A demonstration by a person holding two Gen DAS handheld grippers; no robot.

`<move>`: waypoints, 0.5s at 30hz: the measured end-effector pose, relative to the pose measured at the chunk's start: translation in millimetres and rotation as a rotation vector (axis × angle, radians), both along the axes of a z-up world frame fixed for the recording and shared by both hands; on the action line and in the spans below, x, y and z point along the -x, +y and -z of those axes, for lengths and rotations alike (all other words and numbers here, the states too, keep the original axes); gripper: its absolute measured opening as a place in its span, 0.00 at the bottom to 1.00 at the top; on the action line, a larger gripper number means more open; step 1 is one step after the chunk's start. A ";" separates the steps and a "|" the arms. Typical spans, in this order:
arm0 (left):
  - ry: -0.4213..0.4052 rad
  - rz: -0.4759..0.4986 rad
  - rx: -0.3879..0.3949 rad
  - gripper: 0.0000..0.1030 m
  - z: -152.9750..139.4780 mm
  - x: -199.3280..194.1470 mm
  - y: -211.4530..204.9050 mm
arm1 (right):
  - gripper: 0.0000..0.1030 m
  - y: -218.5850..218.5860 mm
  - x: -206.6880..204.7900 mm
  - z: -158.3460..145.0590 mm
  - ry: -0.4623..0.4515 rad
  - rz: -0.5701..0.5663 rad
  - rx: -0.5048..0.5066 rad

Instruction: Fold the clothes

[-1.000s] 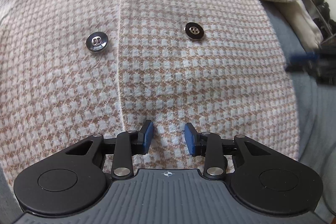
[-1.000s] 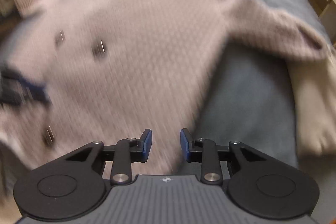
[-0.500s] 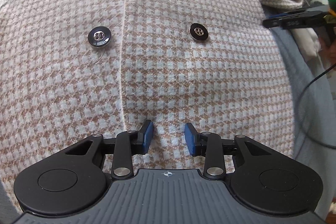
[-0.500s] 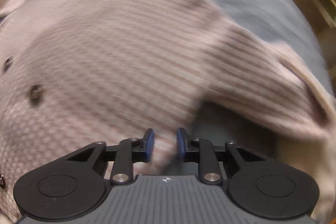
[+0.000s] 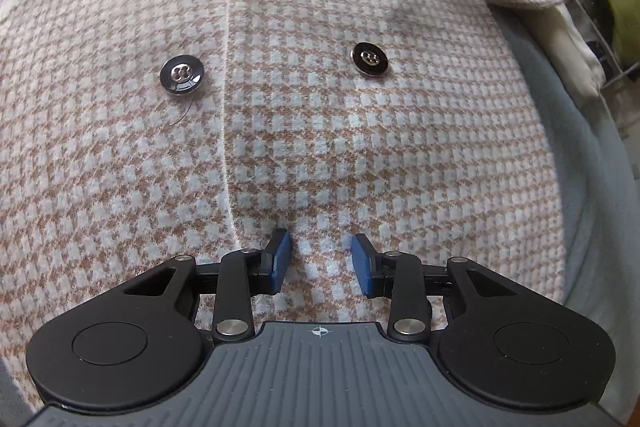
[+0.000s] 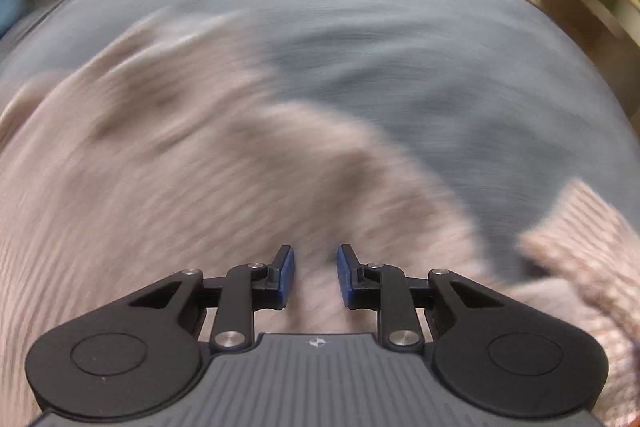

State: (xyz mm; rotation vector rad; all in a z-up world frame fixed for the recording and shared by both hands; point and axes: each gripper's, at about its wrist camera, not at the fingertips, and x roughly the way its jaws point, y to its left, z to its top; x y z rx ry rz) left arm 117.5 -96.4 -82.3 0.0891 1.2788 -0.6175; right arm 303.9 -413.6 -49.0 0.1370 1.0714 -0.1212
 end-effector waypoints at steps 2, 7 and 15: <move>-0.001 -0.007 0.009 0.33 0.6 0.8 1.5 | 0.11 -4.9 -9.0 -11.2 -0.014 0.040 -0.001; 0.007 -0.031 0.027 0.33 0.6 -0.9 5.5 | 0.13 38.0 -26.8 -21.5 -0.051 -0.094 -0.056; -0.001 -0.026 0.041 0.33 -2.3 0.3 12.9 | 0.09 7.7 -71.0 8.2 -0.033 0.192 -0.136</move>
